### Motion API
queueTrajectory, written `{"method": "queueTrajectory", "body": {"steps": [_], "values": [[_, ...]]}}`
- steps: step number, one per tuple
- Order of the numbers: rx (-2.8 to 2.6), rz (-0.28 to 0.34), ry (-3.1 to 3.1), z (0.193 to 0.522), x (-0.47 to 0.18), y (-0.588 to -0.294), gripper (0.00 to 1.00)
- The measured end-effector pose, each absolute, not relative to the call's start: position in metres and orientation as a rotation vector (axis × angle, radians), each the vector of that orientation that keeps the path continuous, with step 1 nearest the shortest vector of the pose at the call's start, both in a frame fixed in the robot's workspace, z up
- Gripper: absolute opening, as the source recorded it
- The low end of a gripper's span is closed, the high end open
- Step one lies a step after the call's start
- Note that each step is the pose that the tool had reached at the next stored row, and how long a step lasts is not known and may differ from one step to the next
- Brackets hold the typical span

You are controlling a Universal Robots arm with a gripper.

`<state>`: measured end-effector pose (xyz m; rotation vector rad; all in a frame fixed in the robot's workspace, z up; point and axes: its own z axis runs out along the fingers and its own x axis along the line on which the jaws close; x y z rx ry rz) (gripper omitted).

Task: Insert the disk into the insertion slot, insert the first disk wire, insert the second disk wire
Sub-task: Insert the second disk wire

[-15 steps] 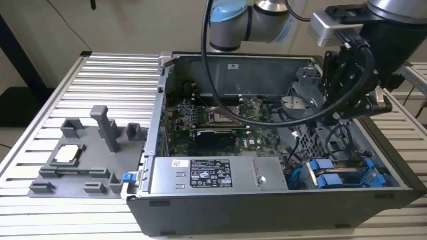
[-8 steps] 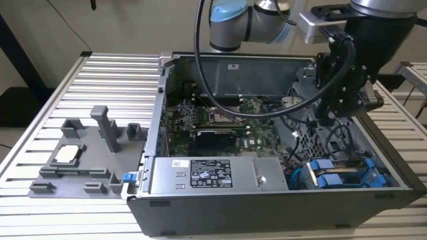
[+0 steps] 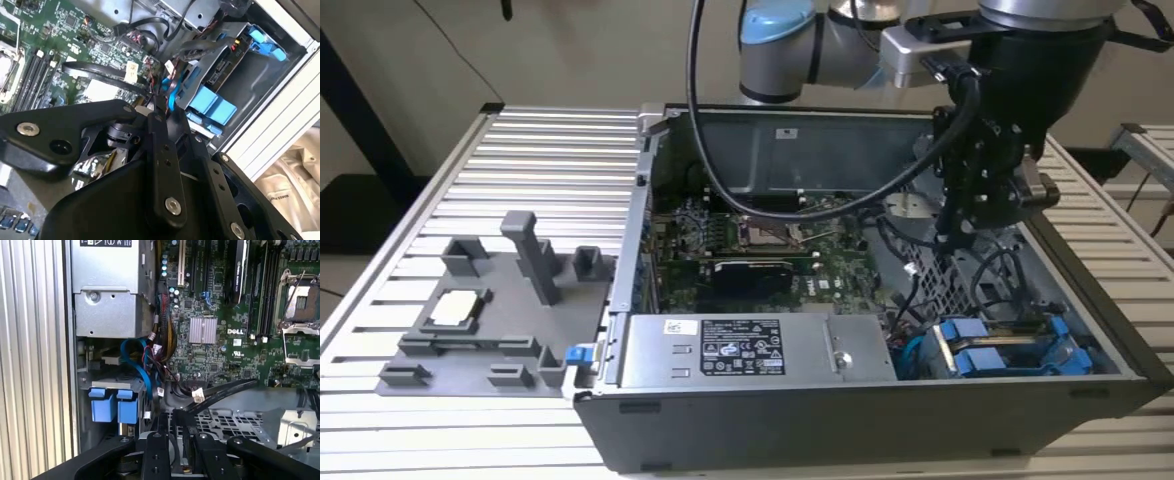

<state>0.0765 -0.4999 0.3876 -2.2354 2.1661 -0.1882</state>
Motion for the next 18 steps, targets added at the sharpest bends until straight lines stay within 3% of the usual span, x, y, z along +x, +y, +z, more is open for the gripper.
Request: {"method": "queueTrajectory", "body": {"steps": [10,18], "values": [[-2.245,-0.326,2.171,0.383,0.063,-0.49,0.27],[-2.208,-0.397,2.14,0.376,0.052,-0.482,0.27]]}}
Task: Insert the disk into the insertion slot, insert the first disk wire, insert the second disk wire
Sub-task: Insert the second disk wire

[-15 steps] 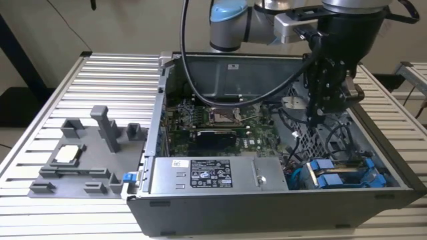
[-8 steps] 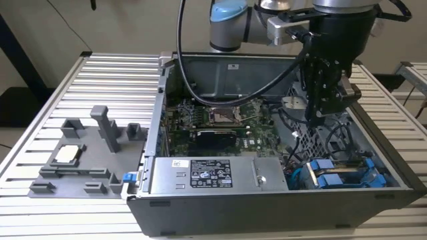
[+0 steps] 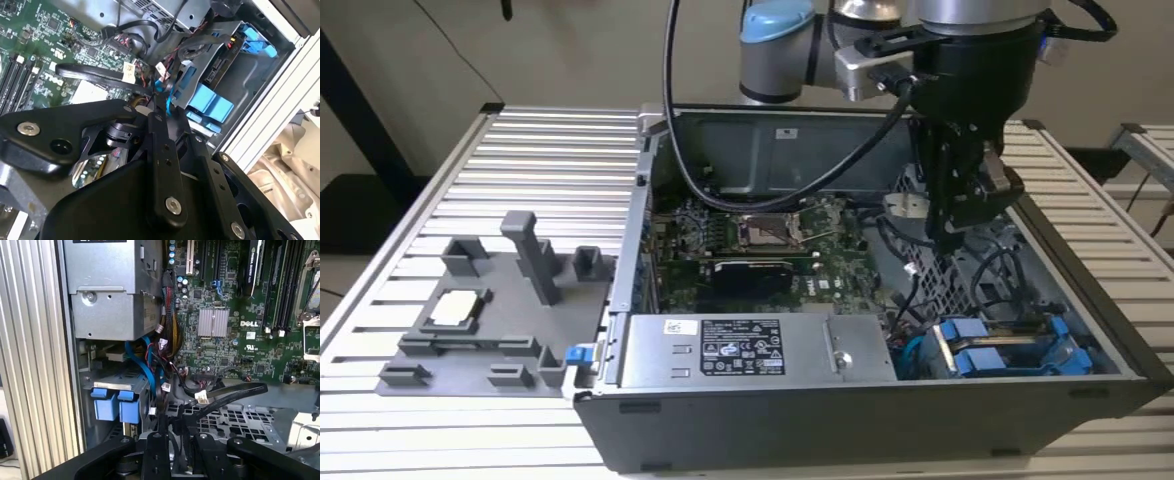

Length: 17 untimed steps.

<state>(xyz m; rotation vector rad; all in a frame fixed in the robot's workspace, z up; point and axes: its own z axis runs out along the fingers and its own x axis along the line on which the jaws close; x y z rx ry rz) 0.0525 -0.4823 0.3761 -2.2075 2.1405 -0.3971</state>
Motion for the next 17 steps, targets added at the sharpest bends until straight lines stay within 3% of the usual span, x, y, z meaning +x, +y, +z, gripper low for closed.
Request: {"method": "queueTrajectory", "body": {"steps": [17], "values": [[-2.162,-0.486,2.091,0.361,0.037,-0.479,0.27]]}}
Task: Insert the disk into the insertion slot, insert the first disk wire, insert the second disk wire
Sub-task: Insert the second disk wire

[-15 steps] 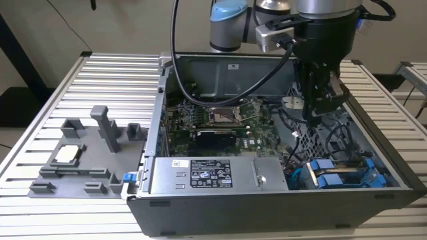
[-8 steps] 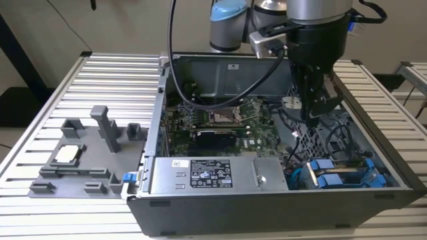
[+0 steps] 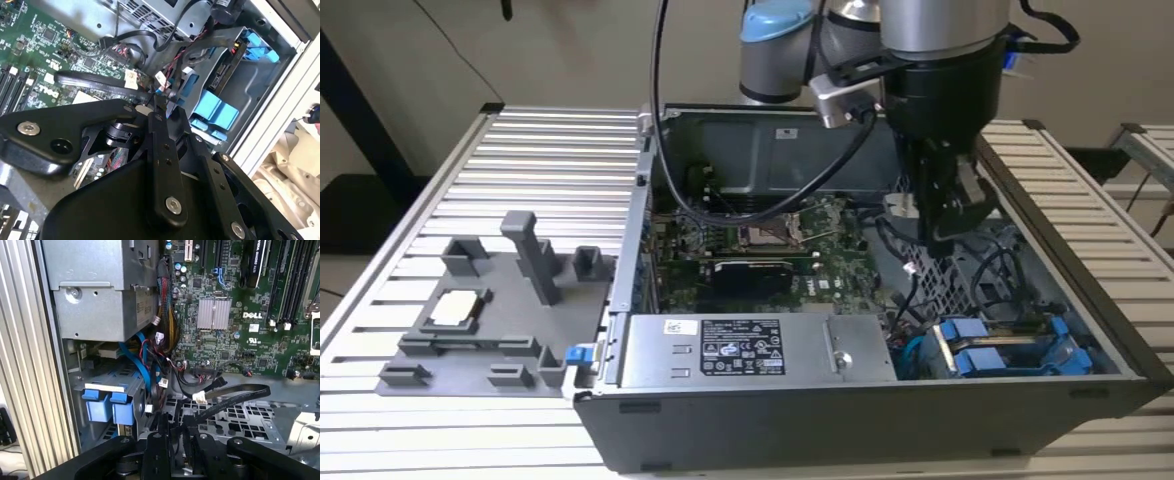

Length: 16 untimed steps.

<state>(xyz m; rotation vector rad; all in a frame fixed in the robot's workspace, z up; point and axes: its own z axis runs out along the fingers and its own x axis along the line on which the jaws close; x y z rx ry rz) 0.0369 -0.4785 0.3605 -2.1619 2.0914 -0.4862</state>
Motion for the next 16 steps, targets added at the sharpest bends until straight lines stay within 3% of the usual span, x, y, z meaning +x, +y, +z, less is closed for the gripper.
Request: {"method": "queueTrajectory", "body": {"steps": [13,15,16], "values": [[-2.161,-0.488,2.091,0.3601,0.035,-0.4786,0.27],[-2.161,-0.488,2.091,0.3601,0.0349,-0.4786,0.18],[-2.161,-0.488,2.091,0.3601,0.0349,-0.4786,0.18]]}}
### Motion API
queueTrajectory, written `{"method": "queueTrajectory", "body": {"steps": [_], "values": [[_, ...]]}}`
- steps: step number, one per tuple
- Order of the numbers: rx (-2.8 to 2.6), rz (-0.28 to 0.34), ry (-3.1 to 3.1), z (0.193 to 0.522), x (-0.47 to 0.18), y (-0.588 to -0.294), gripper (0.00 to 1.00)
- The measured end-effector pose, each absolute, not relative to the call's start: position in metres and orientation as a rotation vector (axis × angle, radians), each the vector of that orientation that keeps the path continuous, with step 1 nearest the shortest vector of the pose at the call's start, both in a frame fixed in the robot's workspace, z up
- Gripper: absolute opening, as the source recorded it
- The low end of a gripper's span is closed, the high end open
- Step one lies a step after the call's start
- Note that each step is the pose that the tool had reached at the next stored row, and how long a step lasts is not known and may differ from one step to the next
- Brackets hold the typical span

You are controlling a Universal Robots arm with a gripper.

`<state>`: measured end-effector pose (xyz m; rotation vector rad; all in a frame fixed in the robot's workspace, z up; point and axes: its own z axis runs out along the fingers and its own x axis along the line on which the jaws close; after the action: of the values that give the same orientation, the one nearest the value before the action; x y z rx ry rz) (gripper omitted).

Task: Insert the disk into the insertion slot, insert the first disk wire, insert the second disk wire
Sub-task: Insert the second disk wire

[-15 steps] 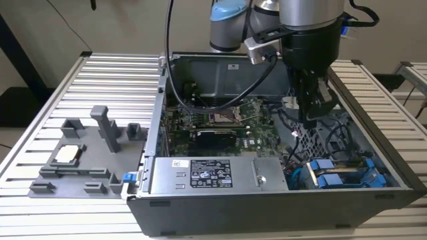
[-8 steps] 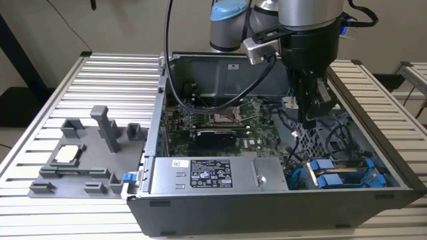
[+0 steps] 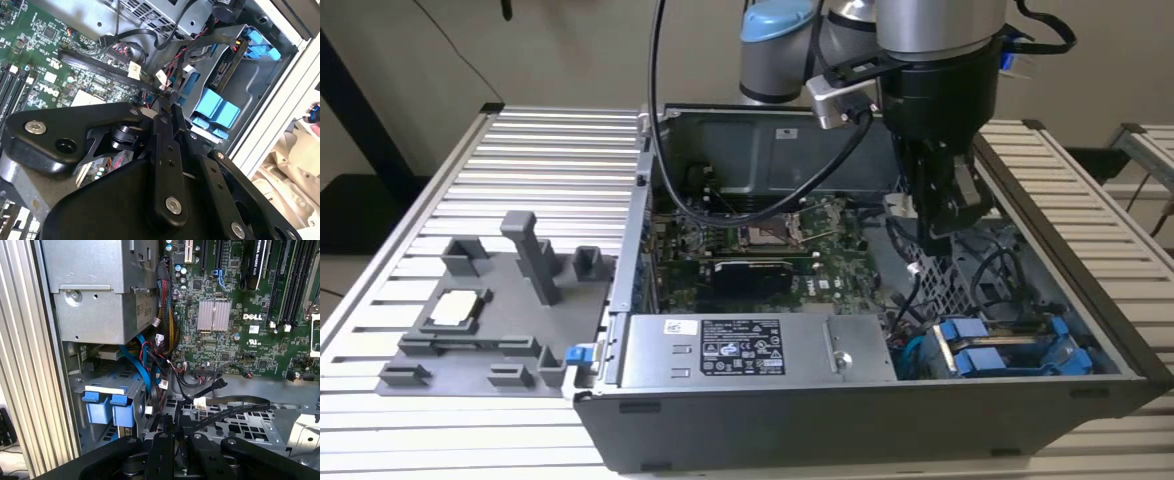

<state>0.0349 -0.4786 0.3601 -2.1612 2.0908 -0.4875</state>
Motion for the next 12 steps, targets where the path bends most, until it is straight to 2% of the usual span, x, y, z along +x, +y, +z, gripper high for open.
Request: {"method": "queueTrajectory", "body": {"steps": [12], "values": [[-2.161,-0.488,2.091,0.36,0.0346,-0.4786,0.18]]}}
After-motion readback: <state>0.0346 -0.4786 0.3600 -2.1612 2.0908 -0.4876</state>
